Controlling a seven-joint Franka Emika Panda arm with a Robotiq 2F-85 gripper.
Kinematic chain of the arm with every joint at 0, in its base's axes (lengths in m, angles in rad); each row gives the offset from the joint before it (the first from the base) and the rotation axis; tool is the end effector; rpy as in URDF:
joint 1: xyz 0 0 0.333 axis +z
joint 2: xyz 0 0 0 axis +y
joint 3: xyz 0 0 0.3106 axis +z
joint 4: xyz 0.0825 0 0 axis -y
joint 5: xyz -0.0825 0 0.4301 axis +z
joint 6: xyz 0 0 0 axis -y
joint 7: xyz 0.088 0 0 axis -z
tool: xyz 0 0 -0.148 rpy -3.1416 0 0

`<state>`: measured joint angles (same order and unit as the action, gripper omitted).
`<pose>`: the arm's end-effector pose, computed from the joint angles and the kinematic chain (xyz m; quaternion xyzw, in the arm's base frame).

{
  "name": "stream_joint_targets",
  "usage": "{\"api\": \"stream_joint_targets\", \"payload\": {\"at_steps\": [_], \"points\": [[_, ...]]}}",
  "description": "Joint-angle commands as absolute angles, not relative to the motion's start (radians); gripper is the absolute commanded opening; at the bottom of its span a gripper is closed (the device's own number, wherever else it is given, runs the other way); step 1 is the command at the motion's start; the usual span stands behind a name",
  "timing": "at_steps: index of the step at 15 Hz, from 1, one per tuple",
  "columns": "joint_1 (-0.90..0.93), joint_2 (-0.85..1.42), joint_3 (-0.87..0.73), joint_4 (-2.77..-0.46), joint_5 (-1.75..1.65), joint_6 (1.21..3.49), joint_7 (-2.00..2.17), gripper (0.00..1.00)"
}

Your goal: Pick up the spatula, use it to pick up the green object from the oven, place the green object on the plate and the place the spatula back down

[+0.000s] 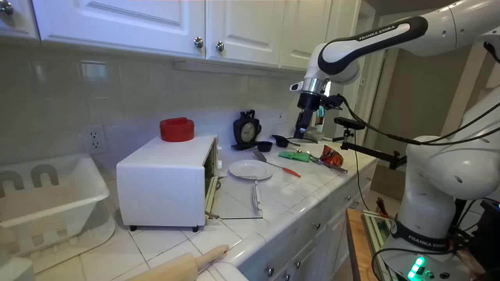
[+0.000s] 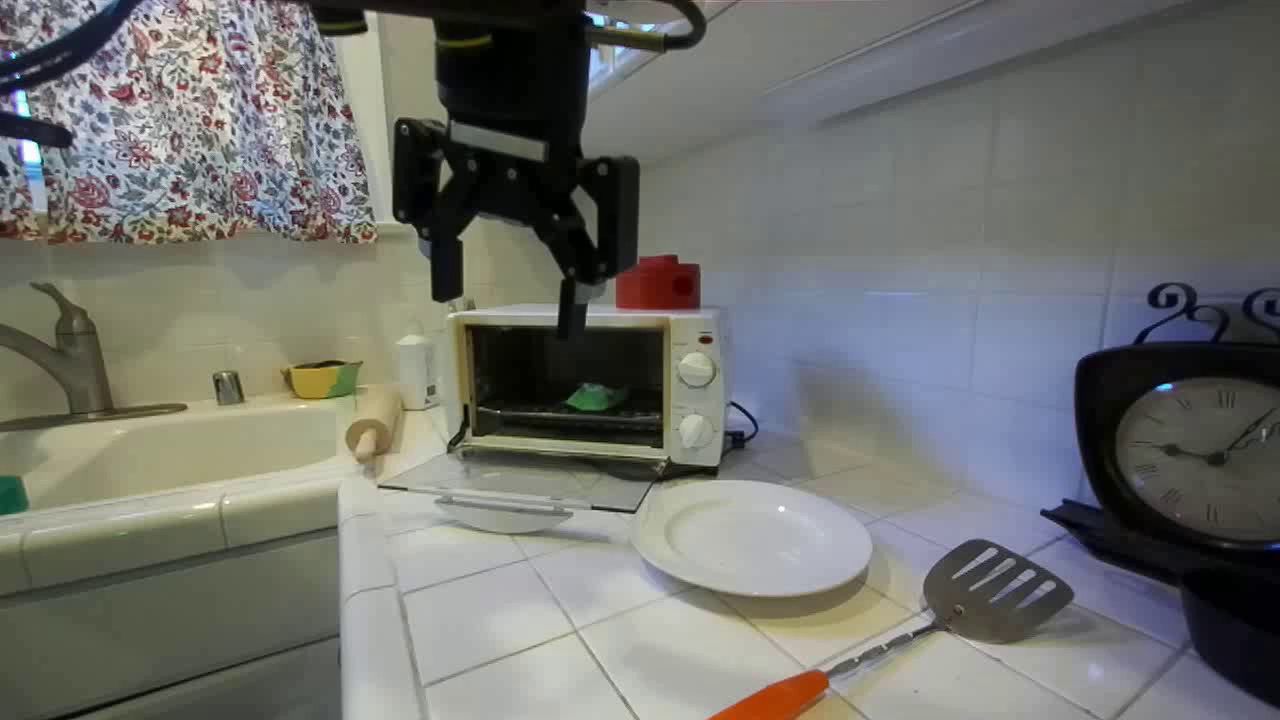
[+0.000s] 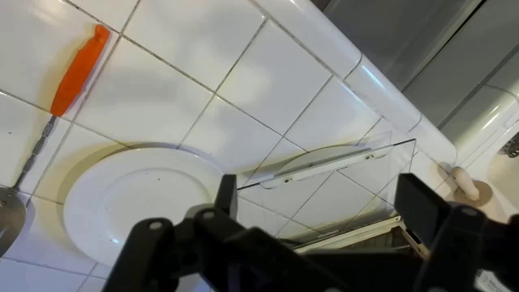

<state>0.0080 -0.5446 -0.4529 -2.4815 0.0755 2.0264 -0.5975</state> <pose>0.4091 -0.1766 0.4046 -0.9850 -0.0860 -0.0874 0.1211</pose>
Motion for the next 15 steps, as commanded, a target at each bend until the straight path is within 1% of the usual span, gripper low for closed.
{"api": "stream_joint_targets", "payload": {"at_steps": [1, 6, 15], "points": [[-0.032, -0.534, -0.417, -2.480, 0.099, 2.023, -0.617, 1.00], [-0.032, -0.534, -0.417, -2.480, 0.099, 2.023, -0.617, 1.00], [-0.150, -0.328, -0.457, -2.443, 0.103, 2.264, -0.536, 1.00]]}}
